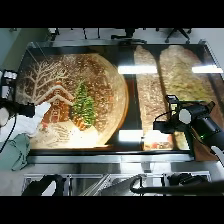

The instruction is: Fold the shirts.

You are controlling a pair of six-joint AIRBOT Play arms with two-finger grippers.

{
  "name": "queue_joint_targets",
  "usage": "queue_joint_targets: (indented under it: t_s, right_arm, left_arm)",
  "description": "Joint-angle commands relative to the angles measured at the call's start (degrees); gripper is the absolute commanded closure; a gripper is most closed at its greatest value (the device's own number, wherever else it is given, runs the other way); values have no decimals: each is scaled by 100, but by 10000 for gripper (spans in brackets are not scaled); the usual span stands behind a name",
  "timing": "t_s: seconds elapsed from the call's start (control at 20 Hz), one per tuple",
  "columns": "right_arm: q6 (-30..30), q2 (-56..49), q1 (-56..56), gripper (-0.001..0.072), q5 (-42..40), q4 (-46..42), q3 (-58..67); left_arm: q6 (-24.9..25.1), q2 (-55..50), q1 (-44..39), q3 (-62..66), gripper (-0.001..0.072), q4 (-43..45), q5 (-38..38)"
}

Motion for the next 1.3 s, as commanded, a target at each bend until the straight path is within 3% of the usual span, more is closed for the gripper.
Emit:
queue_joint_targets:
  t_s: [0.0,0.4,0.7,0.75,0.8,0.85,0.9,1.1,1.25]
  right_arm:
    - [2,-4,7,695,0,0,-2]
    - [0,-11,7,695,-92,0,-2]
    - [-20,-37,7,694,-190,2,-2]
    - [-20,-37,7,694,-190,2,-2]
    - [-20,-37,7,694,-190,2,-2]
    - [-20,-37,7,695,-190,4,-2]
    - [-20,-37,7,695,-190,2,-2]
    - [-17,-37,7,695,-192,2,-2]
    - [-20,-37,7,695,-188,2,-2]
  left_arm:
    - [-2,-1401,468,20,-1,243,26]
    - [-2,-3047,1266,22,-1,245,356]
    - [-2,-3517,1314,26,0,273,1222]
    - [-4,-3512,1314,26,61,295,1360]
    - [-2,-3508,1314,52,334,358,1392]
    - [-2,-3515,1311,140,660,444,1294]
    - [11,-3515,1314,284,693,455,1167]
    - [31,-3480,1097,1419,697,184,76]
    - [197,-3021,420,2697,697,-1084,-367]
